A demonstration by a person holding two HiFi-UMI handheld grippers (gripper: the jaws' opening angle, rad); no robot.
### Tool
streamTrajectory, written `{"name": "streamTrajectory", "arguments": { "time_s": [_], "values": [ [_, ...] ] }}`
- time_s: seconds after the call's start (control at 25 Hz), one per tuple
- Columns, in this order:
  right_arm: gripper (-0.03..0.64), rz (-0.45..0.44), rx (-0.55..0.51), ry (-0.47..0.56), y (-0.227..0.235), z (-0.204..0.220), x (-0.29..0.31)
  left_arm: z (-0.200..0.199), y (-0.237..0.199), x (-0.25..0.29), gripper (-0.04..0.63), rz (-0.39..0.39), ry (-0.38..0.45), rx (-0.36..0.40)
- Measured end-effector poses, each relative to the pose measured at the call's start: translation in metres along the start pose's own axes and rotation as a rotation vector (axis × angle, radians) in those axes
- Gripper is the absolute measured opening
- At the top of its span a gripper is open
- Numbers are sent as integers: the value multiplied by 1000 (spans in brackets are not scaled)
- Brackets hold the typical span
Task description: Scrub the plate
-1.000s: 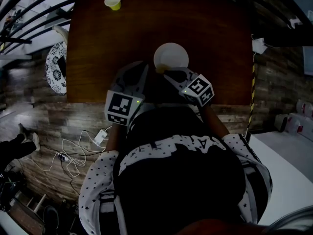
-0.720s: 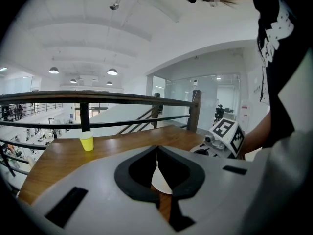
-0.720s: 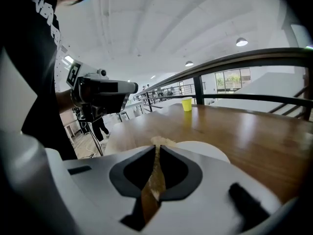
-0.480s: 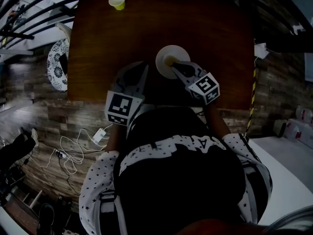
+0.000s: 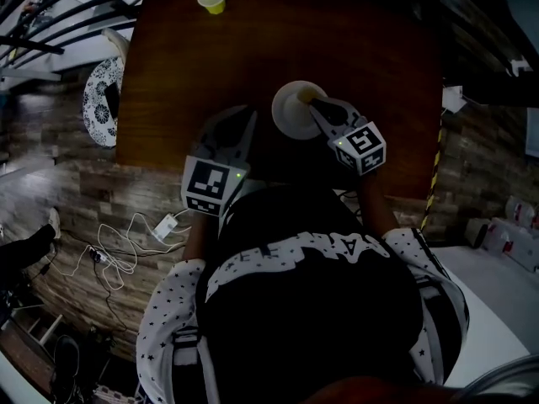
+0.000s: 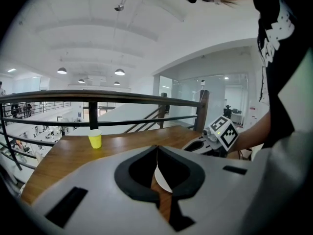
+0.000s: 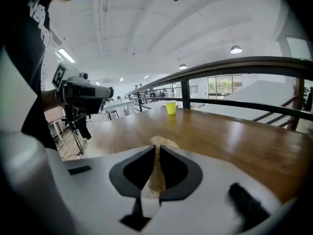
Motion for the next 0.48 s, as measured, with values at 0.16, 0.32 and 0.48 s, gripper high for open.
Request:
{"name": "streamTrajectory", "arguments": {
  "time_s": [0.16, 0.32, 0.48],
  "values": [
    [43, -10, -26, -14, 5, -3, 3, 3, -2, 0, 14, -17, -5, -10],
    [43, -16, -53, -25, 9, -4, 6, 3, -2, 0, 14, -31, -5, -19],
    [43, -16, -62, -34, 14, -2, 7, 3, -3, 0, 14, -44, -6, -25]
  ]
}}
Point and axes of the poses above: the fingertips, and each gripper's own axes: x forward along the fingers, y to its right, z out of its underside, the point moved 2 cm from there along -x, backward along the fingers, and after that the axes turned 2 degrees about -y, right-handed, at the moved point
